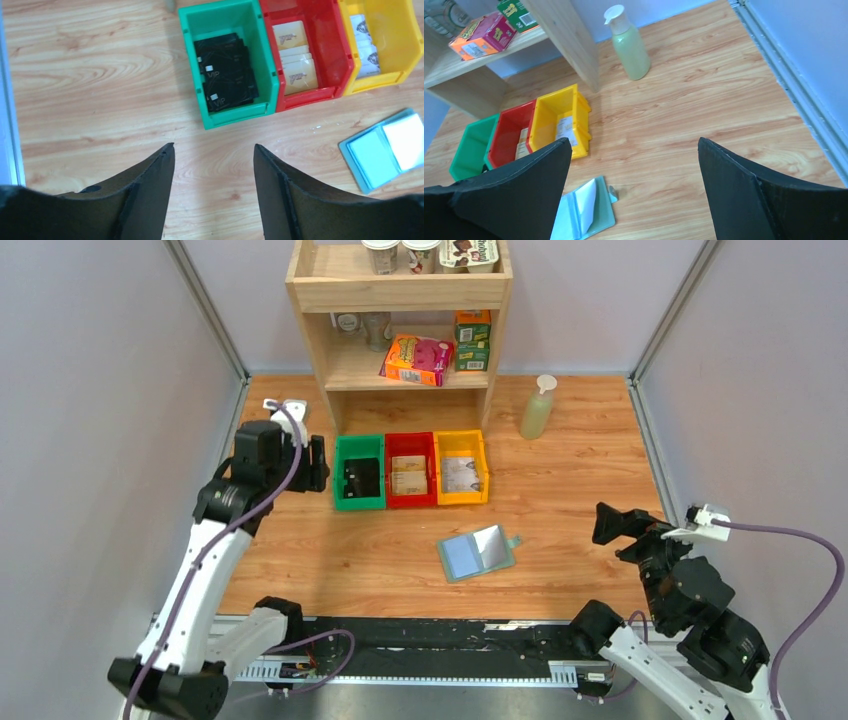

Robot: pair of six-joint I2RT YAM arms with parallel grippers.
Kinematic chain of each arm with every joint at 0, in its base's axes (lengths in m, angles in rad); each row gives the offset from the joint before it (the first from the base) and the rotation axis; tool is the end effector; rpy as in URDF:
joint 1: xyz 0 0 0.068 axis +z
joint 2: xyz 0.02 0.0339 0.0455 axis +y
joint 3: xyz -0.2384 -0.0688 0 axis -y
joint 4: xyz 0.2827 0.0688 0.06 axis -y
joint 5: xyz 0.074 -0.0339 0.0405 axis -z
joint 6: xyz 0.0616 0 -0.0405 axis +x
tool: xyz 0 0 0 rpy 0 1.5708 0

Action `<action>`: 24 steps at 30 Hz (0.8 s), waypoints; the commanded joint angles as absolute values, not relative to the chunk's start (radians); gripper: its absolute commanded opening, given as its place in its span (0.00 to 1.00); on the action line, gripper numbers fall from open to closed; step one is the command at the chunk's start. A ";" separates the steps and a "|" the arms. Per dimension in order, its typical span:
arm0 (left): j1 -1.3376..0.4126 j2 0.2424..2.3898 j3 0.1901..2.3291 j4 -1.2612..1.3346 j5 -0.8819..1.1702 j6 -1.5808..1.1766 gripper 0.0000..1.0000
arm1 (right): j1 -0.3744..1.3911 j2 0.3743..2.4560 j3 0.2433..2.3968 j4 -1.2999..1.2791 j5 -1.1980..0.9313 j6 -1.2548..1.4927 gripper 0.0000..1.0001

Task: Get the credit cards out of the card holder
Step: Reset both arms

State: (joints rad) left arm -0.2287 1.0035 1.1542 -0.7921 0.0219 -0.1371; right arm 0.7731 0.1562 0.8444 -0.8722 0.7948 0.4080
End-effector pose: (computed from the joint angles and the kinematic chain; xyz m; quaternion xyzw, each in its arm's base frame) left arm 0.2637 -0.0628 0.3352 0.0458 0.8927 -0.0911 0.4389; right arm 0.0879 0.0243 0.3551 0.1145 0.7423 0.0809 0.6553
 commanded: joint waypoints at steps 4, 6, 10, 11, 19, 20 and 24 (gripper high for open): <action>-0.227 0.729 0.976 -0.698 -0.161 -0.213 0.68 | 0.776 0.074 0.847 -0.865 0.897 0.354 1.00; -0.227 0.643 0.928 -0.684 -0.189 -0.229 0.68 | 0.776 0.057 0.839 -0.859 0.896 0.354 1.00; -0.227 0.533 0.850 -0.654 -0.236 -0.245 0.68 | 0.776 0.034 0.827 -0.839 0.894 0.336 1.00; -0.227 0.519 0.833 -0.652 -0.254 -0.248 0.68 | 0.776 0.034 0.825 -0.833 0.896 0.334 1.00; -0.227 0.322 0.749 -0.649 -0.373 -0.279 0.68 | 0.776 0.005 0.807 -0.824 0.891 0.336 1.00; -0.226 0.290 0.741 -0.643 -0.376 -0.279 0.68 | 0.776 0.005 0.805 -0.825 0.890 0.337 1.00; -0.227 0.204 0.713 -0.612 -0.402 -0.275 0.68 | 0.776 -0.029 0.802 -0.827 0.887 0.339 1.00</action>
